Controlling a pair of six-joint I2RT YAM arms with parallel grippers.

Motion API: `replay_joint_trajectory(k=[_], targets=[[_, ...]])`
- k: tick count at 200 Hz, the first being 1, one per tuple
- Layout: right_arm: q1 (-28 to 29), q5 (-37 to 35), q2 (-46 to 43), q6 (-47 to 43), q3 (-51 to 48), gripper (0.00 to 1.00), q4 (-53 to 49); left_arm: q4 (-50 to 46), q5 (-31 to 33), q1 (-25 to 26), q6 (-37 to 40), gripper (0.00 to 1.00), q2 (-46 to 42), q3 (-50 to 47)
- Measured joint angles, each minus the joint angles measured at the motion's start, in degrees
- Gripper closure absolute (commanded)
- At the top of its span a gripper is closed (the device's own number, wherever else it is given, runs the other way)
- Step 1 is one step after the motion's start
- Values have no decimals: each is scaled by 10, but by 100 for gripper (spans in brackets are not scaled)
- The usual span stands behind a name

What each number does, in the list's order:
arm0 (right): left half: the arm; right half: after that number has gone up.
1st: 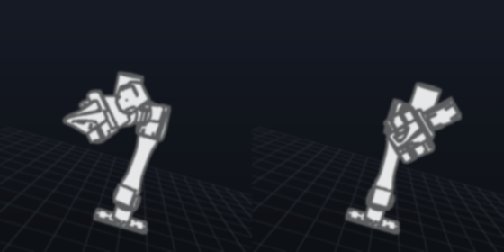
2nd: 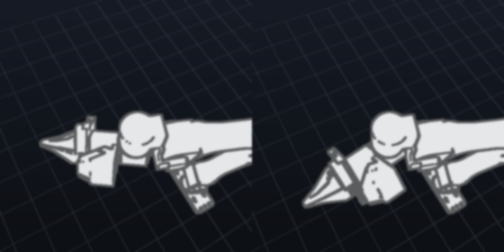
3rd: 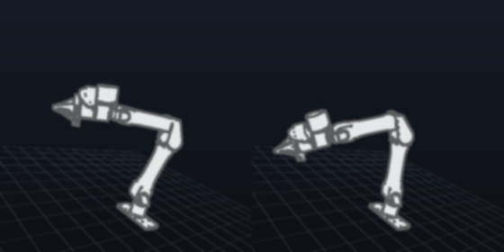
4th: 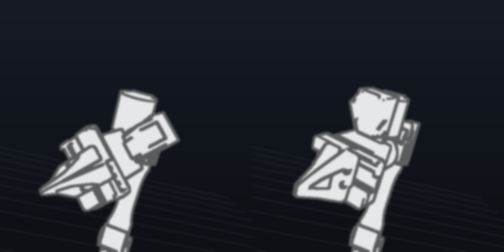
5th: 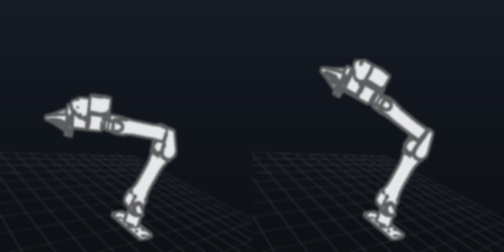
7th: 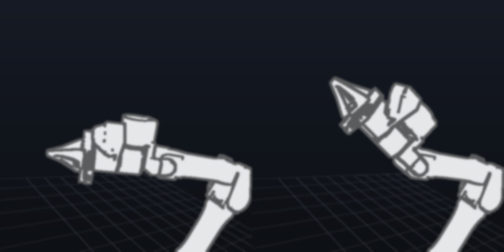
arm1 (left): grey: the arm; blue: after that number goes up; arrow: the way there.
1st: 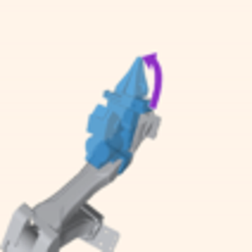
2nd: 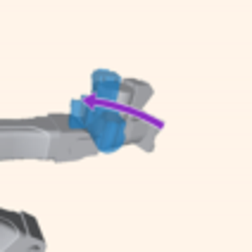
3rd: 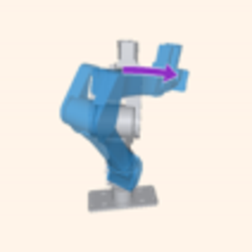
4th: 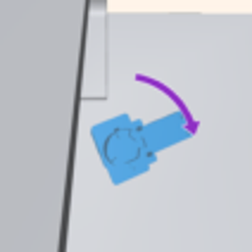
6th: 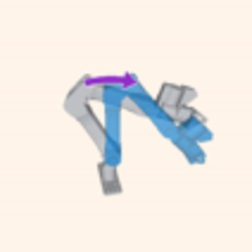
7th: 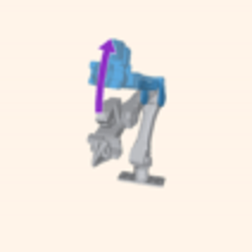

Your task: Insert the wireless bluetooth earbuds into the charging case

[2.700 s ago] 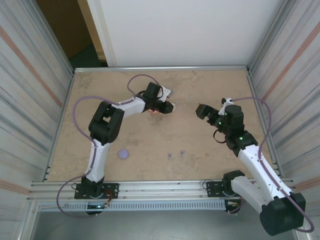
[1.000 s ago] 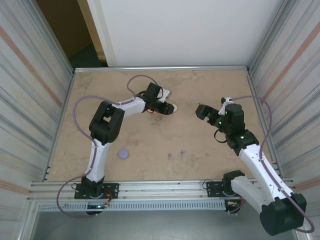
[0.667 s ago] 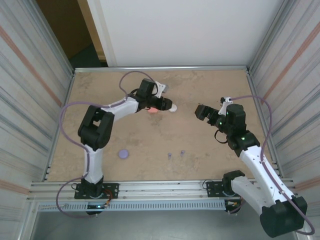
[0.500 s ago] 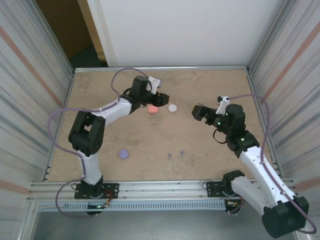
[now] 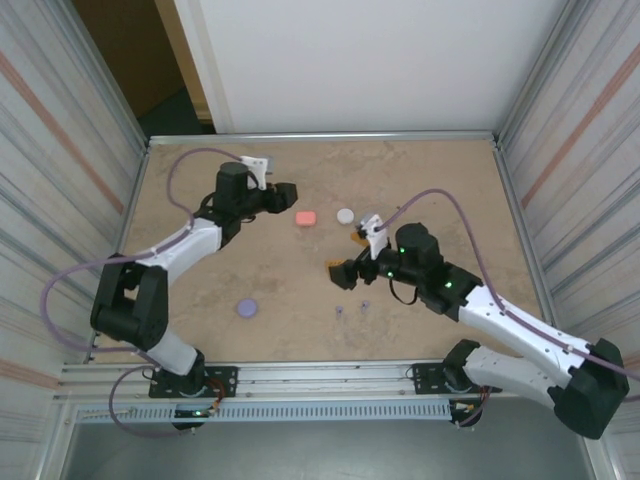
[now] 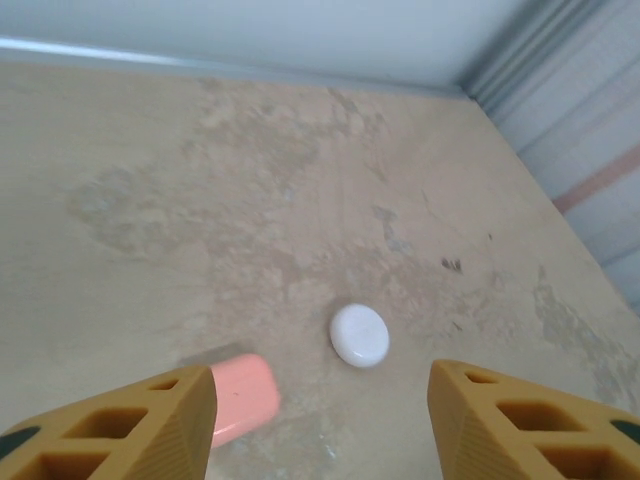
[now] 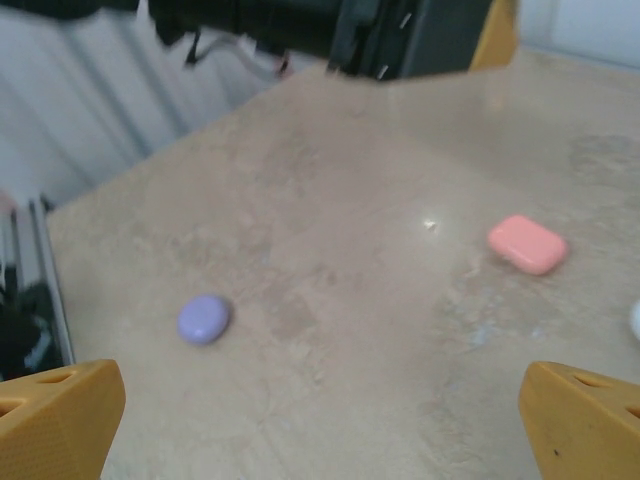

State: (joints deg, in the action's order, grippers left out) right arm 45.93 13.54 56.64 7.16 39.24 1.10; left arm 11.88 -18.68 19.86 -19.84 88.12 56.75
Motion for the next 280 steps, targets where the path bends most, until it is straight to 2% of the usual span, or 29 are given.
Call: replay_joint_trajectory(k=[35,67,126,223,280], targets=[[71,-2,68,-96,8,0,12,0,42,-12,1,30,-81,-37],[106,2,139,-162,30,0,19,-5,83,-17,7,23,-155,-65],[141,16,280,-225,97,0,60,-7,127,-35,5,21,-241,-111],[174,30,492,-239,114,0,277,-6,152,-54,5,20,-269,-137],[181,32,553,-239,155,1,315,0,154,-57,2,20,-266,-138]])
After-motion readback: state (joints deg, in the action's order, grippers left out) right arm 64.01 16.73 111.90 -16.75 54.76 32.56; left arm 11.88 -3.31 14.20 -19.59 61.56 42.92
